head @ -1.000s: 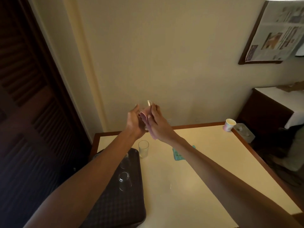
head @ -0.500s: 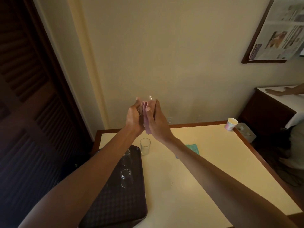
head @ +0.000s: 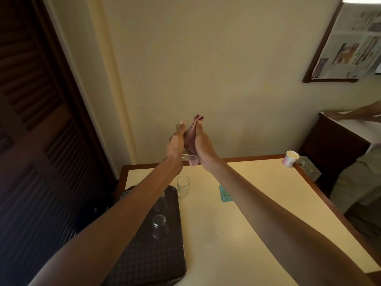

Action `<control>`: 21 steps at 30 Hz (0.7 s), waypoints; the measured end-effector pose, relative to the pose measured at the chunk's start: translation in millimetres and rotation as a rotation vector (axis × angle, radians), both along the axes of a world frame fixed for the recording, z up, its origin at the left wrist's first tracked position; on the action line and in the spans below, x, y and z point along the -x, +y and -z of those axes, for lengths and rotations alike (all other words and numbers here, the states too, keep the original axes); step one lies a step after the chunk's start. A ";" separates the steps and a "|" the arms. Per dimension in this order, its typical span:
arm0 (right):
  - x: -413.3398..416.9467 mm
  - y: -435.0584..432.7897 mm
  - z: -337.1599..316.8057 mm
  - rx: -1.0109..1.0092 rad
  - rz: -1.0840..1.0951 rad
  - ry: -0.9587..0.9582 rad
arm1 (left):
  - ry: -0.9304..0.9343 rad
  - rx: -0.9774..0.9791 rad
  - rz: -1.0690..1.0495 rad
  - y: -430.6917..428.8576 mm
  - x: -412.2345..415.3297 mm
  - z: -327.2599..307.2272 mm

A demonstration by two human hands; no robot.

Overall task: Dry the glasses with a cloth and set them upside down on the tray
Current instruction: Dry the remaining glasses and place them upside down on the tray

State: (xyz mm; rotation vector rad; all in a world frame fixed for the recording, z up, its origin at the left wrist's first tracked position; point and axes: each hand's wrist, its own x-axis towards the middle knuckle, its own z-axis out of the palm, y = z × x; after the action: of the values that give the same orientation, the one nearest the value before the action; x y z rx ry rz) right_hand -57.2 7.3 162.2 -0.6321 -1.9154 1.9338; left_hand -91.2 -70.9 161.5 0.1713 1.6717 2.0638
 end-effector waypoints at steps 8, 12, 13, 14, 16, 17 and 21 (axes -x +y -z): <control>-4.8 -15.4 28.2 -0.501 0.019 0.316 | -0.113 -0.021 0.017 -2.3 11.1 -8.0; 1.6 1.4 14.9 -0.585 0.154 0.338 | -0.042 0.001 0.006 1.7 1.8 -12.2; 2.5 6.8 8.3 -0.522 0.171 0.299 | -0.002 0.007 0.013 3.5 1.9 -13.3; 4.9 11.8 2.0 -0.417 0.172 0.243 | 0.034 0.010 0.024 6.0 1.4 -13.9; 12.3 21.9 -9.1 -0.147 0.156 0.136 | 0.109 0.051 0.042 11.5 -2.5 -20.1; 16.4 26.0 -11.4 -0.032 0.153 0.088 | 0.134 0.085 0.048 15.8 -1.5 -20.2; 18.8 32.7 -9.8 0.189 0.075 0.055 | 0.185 0.179 -0.009 37.1 25.6 0.2</control>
State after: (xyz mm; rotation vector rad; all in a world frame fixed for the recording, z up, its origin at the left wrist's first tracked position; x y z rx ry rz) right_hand -76.0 40.1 172.1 -0.6851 -1.6644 2.0777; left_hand -116.8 -33.7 161.3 0.3037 1.9609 1.9418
